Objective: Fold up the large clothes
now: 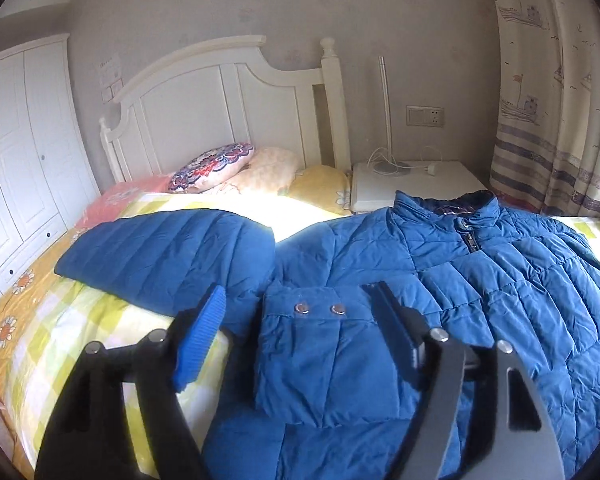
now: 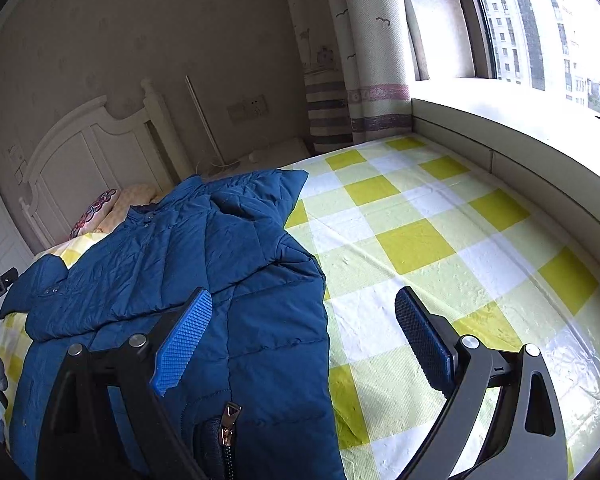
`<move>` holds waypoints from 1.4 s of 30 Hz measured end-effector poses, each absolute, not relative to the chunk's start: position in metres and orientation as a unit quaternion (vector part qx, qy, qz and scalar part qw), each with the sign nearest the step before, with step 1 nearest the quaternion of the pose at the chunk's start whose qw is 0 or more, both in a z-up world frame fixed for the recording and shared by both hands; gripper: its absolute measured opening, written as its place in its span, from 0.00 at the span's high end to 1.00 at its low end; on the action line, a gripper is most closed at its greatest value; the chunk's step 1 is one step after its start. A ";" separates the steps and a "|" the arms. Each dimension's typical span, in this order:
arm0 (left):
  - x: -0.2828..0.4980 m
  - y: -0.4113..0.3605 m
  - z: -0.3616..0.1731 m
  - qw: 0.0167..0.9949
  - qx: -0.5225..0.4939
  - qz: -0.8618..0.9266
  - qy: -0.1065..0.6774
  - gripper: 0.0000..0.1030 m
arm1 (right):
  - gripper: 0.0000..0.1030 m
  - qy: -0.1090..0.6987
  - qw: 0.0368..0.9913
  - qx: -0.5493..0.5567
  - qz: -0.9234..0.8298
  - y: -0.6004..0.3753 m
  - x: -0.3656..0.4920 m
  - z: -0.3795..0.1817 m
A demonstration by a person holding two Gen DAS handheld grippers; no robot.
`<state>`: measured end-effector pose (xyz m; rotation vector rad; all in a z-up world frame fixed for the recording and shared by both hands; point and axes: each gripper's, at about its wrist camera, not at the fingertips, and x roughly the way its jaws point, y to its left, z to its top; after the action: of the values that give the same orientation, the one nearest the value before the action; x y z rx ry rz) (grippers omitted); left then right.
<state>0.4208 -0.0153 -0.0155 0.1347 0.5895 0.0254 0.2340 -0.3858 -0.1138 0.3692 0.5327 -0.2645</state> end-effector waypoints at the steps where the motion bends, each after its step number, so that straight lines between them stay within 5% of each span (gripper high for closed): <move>1: 0.430 -0.019 -0.028 0.946 0.063 0.005 0.319 0.62 | 0.11 0.260 0.939 0.180 -0.132 -0.385 0.234 -0.113; 2: 0.438 -0.023 -0.044 0.935 0.062 0.000 0.349 0.83 | 0.11 0.260 0.939 0.180 -0.132 -0.385 0.234 -0.113; 6: 0.449 -0.028 -0.093 0.915 0.063 -0.013 0.397 0.86 | 0.11 0.276 0.937 0.166 -0.134 -0.382 0.239 -0.112; 13: 0.443 -0.044 -0.094 0.918 0.098 -0.020 0.384 0.33 | 0.12 0.293 0.945 0.114 -0.086 -0.356 0.307 -0.080; 23: 0.445 -0.034 -0.091 0.920 0.068 -0.029 0.384 0.20 | 0.12 0.443 0.887 0.096 -0.089 -0.337 0.456 -0.135; 32: 0.435 -0.006 -0.078 0.936 -0.014 -0.028 0.351 0.12 | 0.10 0.383 0.924 0.010 0.006 -0.229 0.399 -0.098; 42: 0.456 0.214 -0.036 0.901 -0.304 0.089 0.295 0.13 | 0.10 0.415 0.910 0.011 0.006 -0.224 0.409 -0.131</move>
<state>0.4562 0.2135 -0.0364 -0.6295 0.6097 0.1832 0.4088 -0.2239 -0.1309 0.0221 0.8568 0.0115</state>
